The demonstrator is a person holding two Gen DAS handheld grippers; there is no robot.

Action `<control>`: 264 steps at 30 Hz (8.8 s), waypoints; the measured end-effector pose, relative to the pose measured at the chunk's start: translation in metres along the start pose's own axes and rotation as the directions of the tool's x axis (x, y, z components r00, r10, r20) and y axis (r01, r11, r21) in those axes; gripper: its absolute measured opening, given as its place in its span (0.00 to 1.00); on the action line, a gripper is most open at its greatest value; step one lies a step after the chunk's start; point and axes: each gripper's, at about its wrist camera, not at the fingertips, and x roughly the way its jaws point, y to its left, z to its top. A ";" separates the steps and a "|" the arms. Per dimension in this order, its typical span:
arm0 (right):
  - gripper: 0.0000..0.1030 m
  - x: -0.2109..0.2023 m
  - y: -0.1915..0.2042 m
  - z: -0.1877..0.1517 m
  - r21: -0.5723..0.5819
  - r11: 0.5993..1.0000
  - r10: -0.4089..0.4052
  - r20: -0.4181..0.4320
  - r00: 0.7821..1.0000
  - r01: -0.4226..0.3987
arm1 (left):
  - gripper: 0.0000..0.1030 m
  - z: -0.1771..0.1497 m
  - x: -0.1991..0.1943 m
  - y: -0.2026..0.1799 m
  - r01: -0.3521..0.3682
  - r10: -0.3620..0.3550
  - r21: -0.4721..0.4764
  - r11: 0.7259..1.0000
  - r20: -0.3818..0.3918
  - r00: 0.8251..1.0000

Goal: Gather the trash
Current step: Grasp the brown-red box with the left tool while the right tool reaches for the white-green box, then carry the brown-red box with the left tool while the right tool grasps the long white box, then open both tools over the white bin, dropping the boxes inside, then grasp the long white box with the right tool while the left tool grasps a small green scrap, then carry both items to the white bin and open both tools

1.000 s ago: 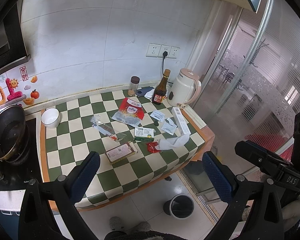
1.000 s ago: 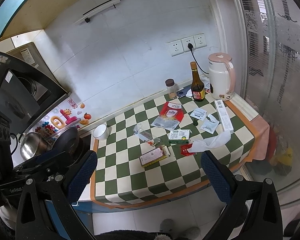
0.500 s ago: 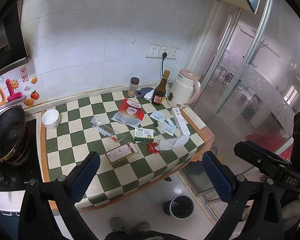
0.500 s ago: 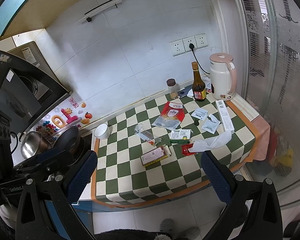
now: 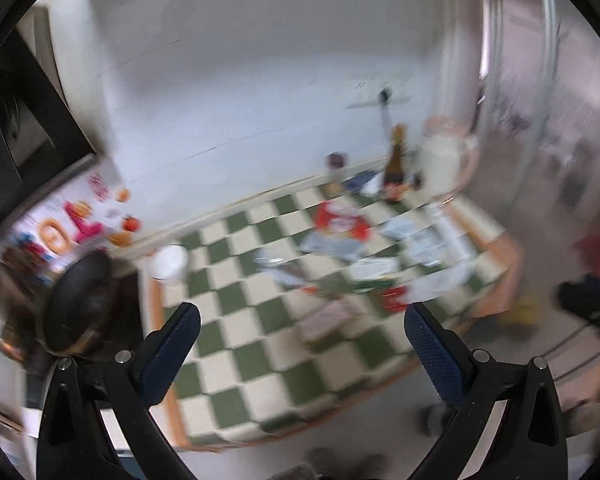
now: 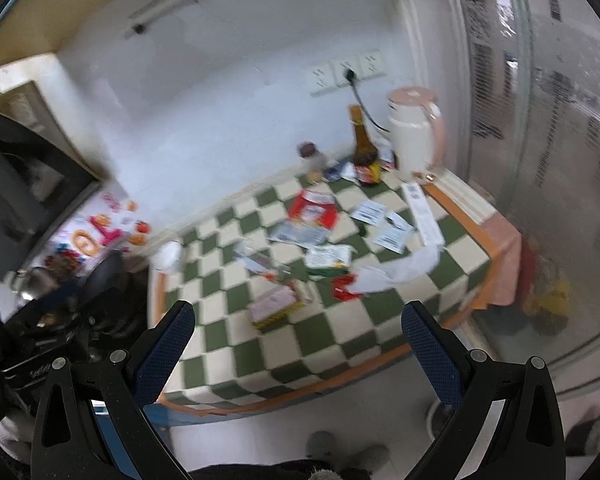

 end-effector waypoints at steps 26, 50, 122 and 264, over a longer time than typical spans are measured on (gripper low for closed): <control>1.00 0.330 -0.076 0.004 -0.062 0.965 -0.248 -0.519 0.818 0.254 | 0.61 -0.064 0.342 -0.091 0.454 -0.082 0.472 0.756 -0.620 0.780; 0.81 0.506 0.023 0.066 -0.582 0.812 -0.476 -0.707 0.522 -0.048 | 0.60 -0.053 0.313 0.041 0.069 -0.128 -0.121 0.990 -0.596 0.793; 0.23 0.234 -0.624 -0.535 0.856 0.304 -0.022 -0.432 0.902 0.418 | 0.55 -0.431 0.394 -0.642 0.768 -0.124 0.446 0.459 -0.824 0.553; 0.48 0.013 -0.455 -0.214 0.789 0.440 -0.272 -0.337 0.901 0.428 | 0.11 -0.080 0.169 -0.497 0.710 -0.425 0.479 0.517 -0.576 0.698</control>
